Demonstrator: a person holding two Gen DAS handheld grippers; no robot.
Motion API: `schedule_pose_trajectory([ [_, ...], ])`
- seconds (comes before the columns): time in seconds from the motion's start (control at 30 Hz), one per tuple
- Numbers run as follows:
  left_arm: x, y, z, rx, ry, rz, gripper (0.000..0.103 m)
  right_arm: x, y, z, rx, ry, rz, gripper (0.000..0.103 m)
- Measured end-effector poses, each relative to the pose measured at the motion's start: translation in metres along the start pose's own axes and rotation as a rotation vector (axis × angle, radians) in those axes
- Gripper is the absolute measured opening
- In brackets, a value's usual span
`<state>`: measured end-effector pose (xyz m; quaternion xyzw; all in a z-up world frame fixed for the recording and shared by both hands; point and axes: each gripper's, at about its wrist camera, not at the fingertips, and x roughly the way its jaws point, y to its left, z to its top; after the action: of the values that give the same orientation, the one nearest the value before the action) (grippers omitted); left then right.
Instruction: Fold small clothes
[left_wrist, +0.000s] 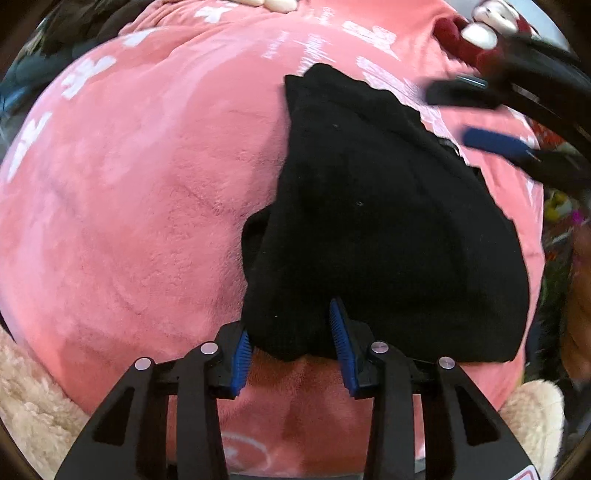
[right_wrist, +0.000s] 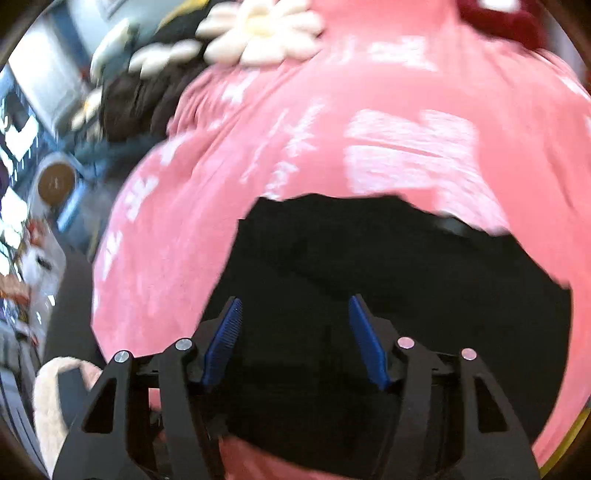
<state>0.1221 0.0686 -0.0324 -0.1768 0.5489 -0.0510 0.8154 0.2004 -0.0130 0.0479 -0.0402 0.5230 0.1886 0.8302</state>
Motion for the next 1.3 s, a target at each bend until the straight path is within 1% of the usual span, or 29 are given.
schedule_pose_trajectory([
  [0.03,0.0,0.002,0.001,-0.013,0.003,-0.006,0.036,0.018,0.012,0.01,-0.038,0.036,-0.015,0.058],
  [0.07,0.0,0.003,0.001,-0.028,0.004,-0.009,0.038,0.033,0.021,0.019,-0.064,0.054,-0.025,0.058],
  [0.13,0.001,0.004,0.002,-0.038,0.007,-0.009,0.038,0.055,0.031,0.027,-0.099,0.09,-0.05,0.057],
  [0.17,0.001,0.004,0.002,-0.039,0.008,-0.01,0.039,0.073,0.035,0.031,-0.117,0.133,-0.072,0.054],
  [0.2,0.002,0.004,0.003,-0.041,0.009,-0.014,0.04,0.084,0.036,0.034,-0.133,0.15,-0.104,0.048],
  [0.23,0.002,0.005,0.003,-0.043,0.011,-0.021,0.044,0.089,0.041,0.04,-0.152,0.131,-0.13,0.048],
  [0.27,0.001,0.006,0.004,-0.046,0.013,-0.031,0.049,0.09,0.043,0.045,-0.153,0.121,-0.132,0.048],
  [0.33,0.0,0.008,0.005,-0.057,0.014,-0.051,0.055,0.1,0.048,0.054,-0.16,0.134,-0.132,0.047],
  [0.4,0.001,0.009,0.006,-0.065,0.017,-0.061,0.058,0.099,0.051,0.056,-0.172,0.126,-0.128,0.047],
  [0.5,0.001,0.013,0.009,-0.087,0.013,-0.079,0.058,0.053,0.023,0.055,-0.019,0.011,-0.008,0.045],
  [0.53,0.001,0.016,0.009,-0.102,0.013,-0.094,0.06,0.029,0.007,0.046,0.043,-0.041,0.011,0.047],
  [0.57,0.001,0.02,0.01,-0.132,0.013,-0.12,0.061,0.006,-0.01,0.032,0.09,-0.086,0.008,0.047],
  [0.6,0.001,0.025,0.011,-0.155,0.012,-0.135,0.062,-0.01,-0.022,0.02,0.118,-0.113,-0.002,0.05],
  [0.63,0.001,0.027,0.012,-0.179,0.011,-0.149,0.063,-0.031,-0.04,-0.003,0.152,-0.142,-0.031,0.052],
  [0.7,0.003,0.032,0.013,-0.216,0.004,-0.165,0.063,-0.057,-0.067,-0.038,0.175,-0.157,-0.105,0.053],
  [0.73,0.003,0.032,0.014,-0.219,-0.002,-0.164,0.063,-0.071,-0.083,-0.064,0.19,-0.155,-0.156,0.054],
  [0.8,0.003,0.031,0.014,-0.207,-0.013,-0.159,0.063,-0.091,-0.107,-0.105,0.229,-0.144,-0.203,0.056],
  [0.83,0.001,0.029,0.012,-0.203,-0.018,-0.16,0.061,-0.101,-0.123,-0.131,0.273,-0.136,-0.216,0.058],
  [0.9,0.001,0.028,0.014,-0.203,-0.032,-0.163,0.049,-0.115,-0.146,-0.17,0.339,-0.124,-0.215,0.059],
  [0.93,0.0,0.028,0.016,-0.199,-0.034,-0.166,0.028,-0.118,-0.151,-0.18,0.355,-0.12,-0.226,0.059],
  [0.97,0.001,0.03,0.018,-0.198,-0.025,-0.168,0.009,-0.119,-0.155,-0.192,0.371,-0.115,-0.235,0.059],
  [1.03,0.0,0.031,0.018,-0.202,-0.016,-0.163,0.009,-0.125,-0.166,-0.213,0.407,-0.118,-0.23,0.059],
  [1.07,-0.007,0.025,0.019,-0.175,-0.03,-0.126,0.008,-0.127,-0.17,-0.221,0.424,-0.119,-0.218,0.06],
  [1.13,-0.027,-0.001,0.023,-0.058,-0.086,-0.058,0.007,-0.128,-0.176,-0.232,0.452,-0.126,-0.201,0.062],
  [1.17,-0.033,-0.012,0.024,-0.025,-0.102,-0.047,0.007,-0.129,-0.179,-0.236,0.468,-0.133,-0.187,0.062],
  [1.2,-0.042,-0.027,0.027,0.007,-0.119,-0.045,0.007,-0.13,-0.182,-0.236,0.48,-0.14,-0.168,0.062],
  [1.3,-0.066,-0.076,0.036,0.089,-0.161,-0.075,0.007,-0.131,-0.186,-0.234,0.497,-0.175,-0.147,0.062],
])
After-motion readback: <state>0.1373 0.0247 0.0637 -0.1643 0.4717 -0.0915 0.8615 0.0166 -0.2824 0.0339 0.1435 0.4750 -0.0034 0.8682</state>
